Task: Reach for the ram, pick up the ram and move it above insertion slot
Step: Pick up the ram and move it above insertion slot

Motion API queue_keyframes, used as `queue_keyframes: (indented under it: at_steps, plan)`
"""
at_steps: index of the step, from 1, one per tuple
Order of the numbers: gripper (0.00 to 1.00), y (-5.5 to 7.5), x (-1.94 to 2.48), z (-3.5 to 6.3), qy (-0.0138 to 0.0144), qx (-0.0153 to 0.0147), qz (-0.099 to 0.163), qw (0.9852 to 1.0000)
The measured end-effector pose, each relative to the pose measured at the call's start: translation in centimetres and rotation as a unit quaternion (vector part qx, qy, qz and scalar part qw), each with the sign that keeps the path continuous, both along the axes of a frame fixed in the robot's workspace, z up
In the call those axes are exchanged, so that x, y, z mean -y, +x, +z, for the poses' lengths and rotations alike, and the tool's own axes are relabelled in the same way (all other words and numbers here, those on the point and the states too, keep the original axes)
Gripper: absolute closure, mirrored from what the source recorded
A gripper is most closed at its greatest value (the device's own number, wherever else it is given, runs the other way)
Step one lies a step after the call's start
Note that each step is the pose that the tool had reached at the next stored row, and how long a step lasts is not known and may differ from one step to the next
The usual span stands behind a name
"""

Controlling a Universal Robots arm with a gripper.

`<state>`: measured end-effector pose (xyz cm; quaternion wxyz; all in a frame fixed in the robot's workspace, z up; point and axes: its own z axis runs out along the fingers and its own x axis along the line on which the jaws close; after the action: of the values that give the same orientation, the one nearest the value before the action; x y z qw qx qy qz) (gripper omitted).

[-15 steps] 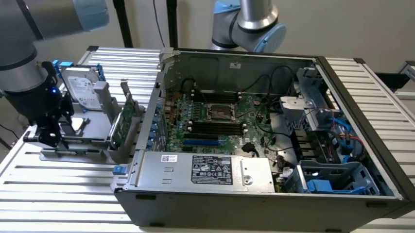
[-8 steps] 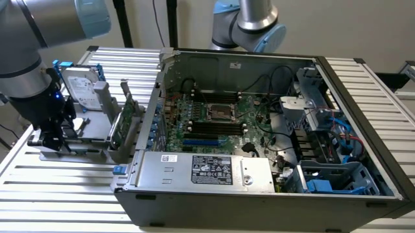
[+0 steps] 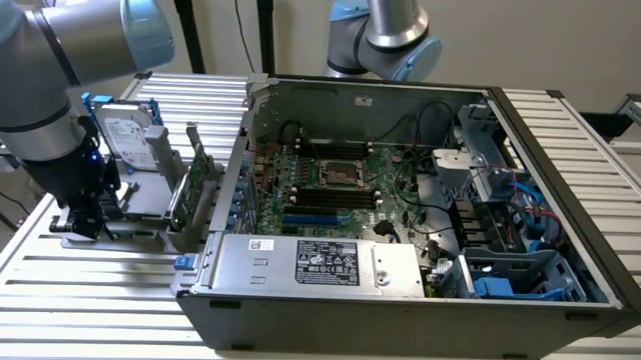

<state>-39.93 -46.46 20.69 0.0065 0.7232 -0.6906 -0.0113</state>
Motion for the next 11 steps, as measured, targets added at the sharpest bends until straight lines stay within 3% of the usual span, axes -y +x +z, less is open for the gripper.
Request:
queue_keyframes:
  at_steps: [11]
  plan:
    - [0.52,0.50,0.00,-0.60,0.0000,0.0000,0.001,1.0000]
